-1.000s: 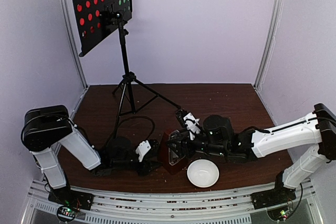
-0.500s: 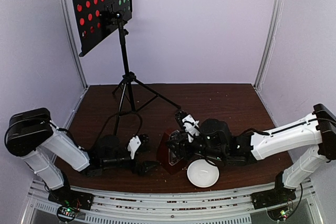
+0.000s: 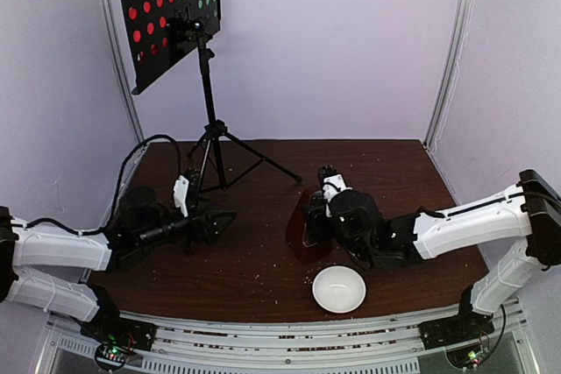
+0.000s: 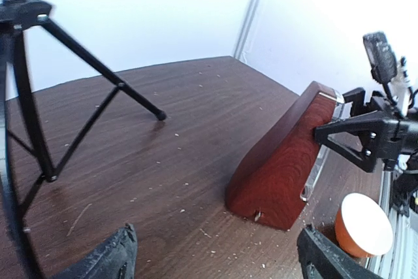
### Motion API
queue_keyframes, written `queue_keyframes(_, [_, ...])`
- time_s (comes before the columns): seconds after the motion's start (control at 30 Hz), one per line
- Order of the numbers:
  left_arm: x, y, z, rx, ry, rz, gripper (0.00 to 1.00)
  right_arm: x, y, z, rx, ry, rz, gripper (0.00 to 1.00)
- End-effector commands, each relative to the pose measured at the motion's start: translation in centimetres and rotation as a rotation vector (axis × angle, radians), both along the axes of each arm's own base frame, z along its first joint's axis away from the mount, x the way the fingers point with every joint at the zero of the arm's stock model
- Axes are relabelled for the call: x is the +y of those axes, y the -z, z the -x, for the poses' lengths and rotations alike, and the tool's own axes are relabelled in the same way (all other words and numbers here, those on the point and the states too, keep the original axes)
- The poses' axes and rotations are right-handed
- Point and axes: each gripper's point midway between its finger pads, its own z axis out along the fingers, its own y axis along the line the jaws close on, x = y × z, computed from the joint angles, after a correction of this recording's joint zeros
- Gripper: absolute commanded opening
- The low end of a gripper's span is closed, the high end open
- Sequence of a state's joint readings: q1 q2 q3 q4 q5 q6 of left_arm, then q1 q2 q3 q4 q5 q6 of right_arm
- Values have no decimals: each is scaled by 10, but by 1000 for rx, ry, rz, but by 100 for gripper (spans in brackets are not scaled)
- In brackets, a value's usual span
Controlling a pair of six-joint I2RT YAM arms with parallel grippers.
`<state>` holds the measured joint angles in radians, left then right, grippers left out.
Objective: Pack up the instrument practice props
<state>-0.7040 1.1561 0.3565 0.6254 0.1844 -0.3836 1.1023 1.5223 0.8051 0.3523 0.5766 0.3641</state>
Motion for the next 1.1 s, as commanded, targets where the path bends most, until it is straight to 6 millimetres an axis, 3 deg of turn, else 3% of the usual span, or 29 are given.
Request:
queue_keyframes(0.0, [19, -10, -6, 91, -8, 59, 88, -62, 14, -30, 14, 198, 77, 66])
queue_keyframes(0.23, [73, -20, -23, 144, -114, 97, 89, -150, 27, -50, 54, 390, 94, 66])
queue_keyframes(0.4, [89, -22, -27, 143, -154, 85, 89, -206, 31, -56, 72, 507, 97, 66])
queue_keyframes(0.53, [91, -18, -27, 164, -158, 92, 89, -235, 36, -58, 92, 564, 101, 66])
queue_keyframes(0.67, [92, -16, -26, 180, -159, 107, 89, -238, 33, -59, 90, 549, 79, 70])
queue_keyframes(0.77, [92, -19, -26, 182, -156, 116, 89, -231, 20, -60, 75, 506, 60, 80])
queue_keyframes(0.9, [92, -27, -27, 173, -152, 111, 89, -224, -10, -61, 47, 460, 33, 100])
queue_keyframes(1.07, [96, -42, -31, 139, -176, 111, 90, -222, -57, -48, -3, 404, -46, 100])
